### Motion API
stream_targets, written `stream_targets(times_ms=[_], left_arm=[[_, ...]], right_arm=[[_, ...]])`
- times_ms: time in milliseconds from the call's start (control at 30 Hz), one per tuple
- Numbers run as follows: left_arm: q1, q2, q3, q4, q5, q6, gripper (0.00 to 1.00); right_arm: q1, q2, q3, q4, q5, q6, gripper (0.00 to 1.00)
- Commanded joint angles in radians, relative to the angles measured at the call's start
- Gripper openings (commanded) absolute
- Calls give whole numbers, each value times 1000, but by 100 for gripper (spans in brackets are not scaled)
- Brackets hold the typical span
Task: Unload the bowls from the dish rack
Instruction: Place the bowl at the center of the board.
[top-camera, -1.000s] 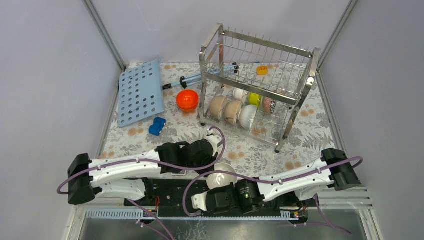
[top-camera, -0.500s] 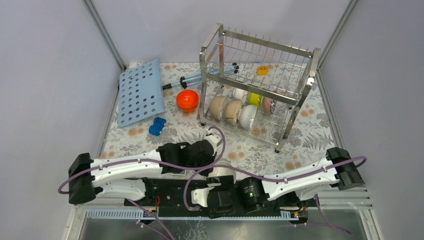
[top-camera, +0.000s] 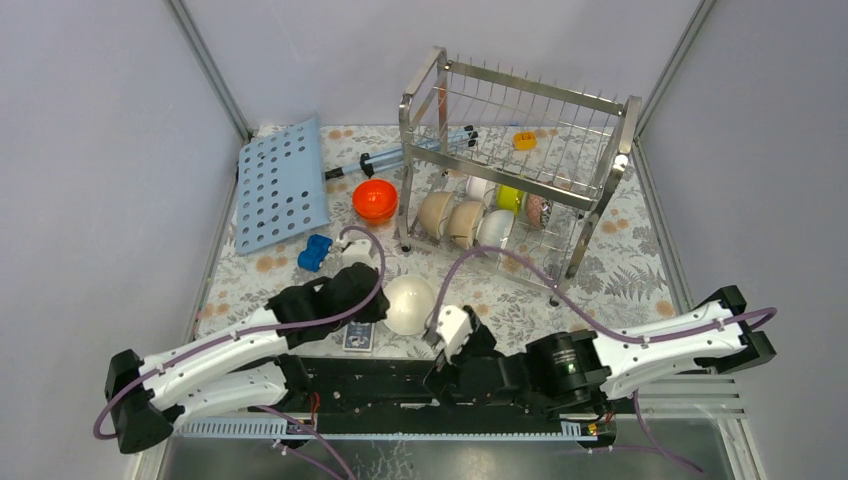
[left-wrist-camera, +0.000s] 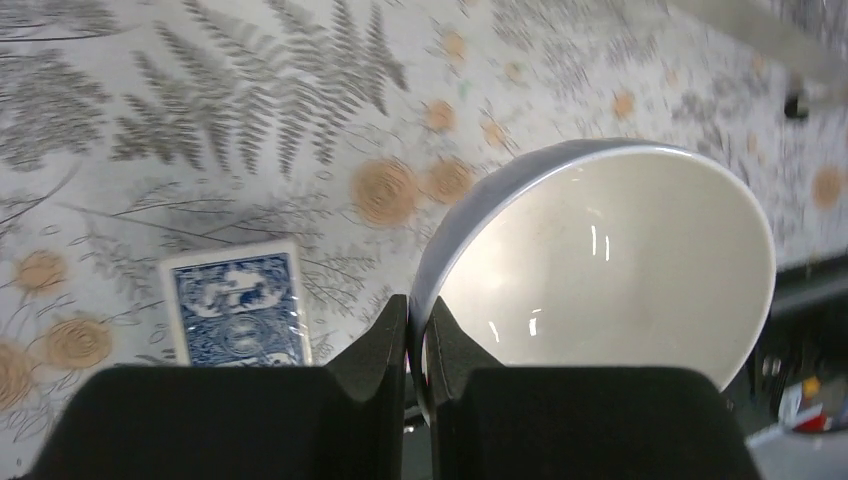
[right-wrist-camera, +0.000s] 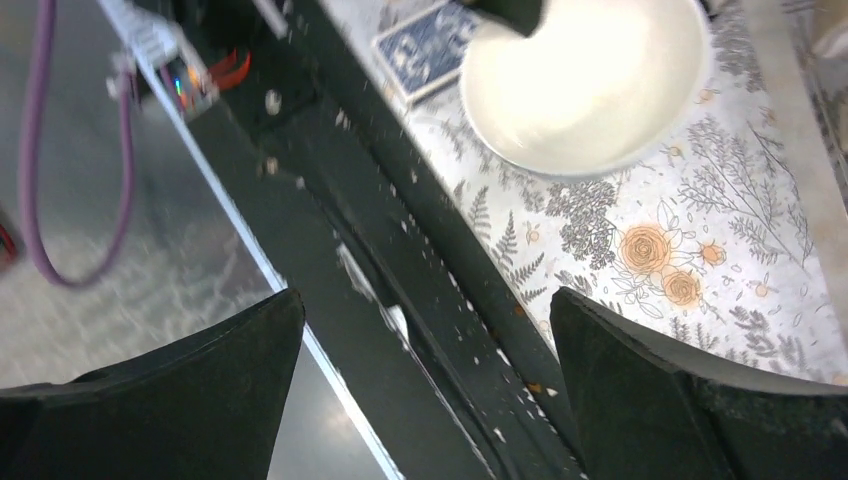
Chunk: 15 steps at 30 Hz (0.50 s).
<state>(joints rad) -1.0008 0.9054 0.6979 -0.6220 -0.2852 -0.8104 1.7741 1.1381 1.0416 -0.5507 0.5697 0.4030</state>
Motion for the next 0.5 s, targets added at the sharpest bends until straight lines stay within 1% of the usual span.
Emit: stream_targets(times_ms=[0, 100, 167, 333, 467], left_arm=[[44, -82, -8, -3, -185, -181, 0], [72, -96, -10, -48, -270, -269, 0], [103, -94, -6, -74, -311, -306, 0], [202, -33, 26, -160, -379, -376, 0], [295, 2, 21, -170, -382, -426, 0]], right_arm=[[5, -39, -19, 32, 265, 298, 100], [5, -31, -49, 16, 379, 420, 100], [5, -21, -72, 19, 418, 471, 100], [5, 9, -103, 24, 429, 528, 100], [6, 39, -124, -26, 406, 584, 100]])
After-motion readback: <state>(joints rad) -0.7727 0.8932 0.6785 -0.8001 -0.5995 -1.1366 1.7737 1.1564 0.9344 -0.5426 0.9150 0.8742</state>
